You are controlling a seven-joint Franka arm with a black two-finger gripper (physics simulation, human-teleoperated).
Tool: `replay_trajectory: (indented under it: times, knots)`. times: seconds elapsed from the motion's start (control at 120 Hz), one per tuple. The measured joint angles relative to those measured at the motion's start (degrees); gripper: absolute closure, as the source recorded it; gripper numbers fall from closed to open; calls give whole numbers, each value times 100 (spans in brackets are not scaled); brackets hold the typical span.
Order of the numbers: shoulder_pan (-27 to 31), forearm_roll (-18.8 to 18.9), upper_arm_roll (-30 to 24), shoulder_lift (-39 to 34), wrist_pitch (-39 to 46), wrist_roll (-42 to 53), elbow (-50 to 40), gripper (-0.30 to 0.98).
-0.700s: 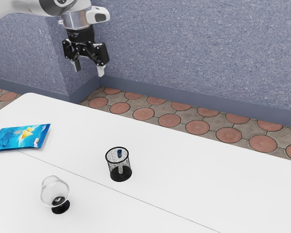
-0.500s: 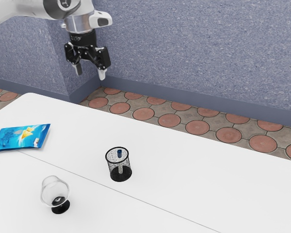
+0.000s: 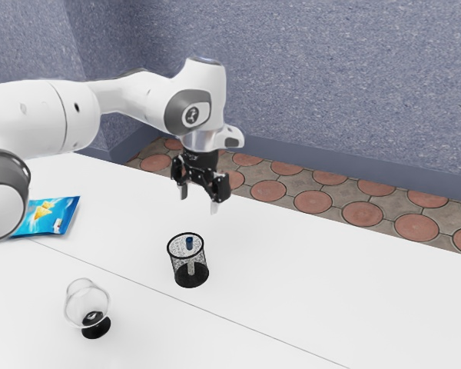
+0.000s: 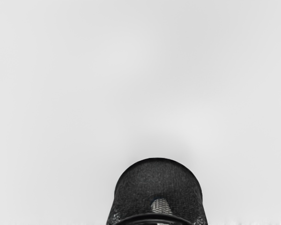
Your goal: Take the marker out of the pen holder and place it to the left of the pen holder.
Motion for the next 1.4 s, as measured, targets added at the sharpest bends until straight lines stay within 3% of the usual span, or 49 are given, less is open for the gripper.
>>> replay_trajectory:
  times: [0.167,0.417,1.042,1.158,1.4]
  knots:
    - [-10,366,-185,-634,1050,150,-1200,0]
    - [-9,484,-248,-1262,2138,331,-2420,0]
    - [-8,367,-280,-1947,2811,540,-3637,1]
    - [-8,359,-280,-1936,2827,553,-3642,13]
    - [-3,365,-281,-1939,2836,578,-3639,57]
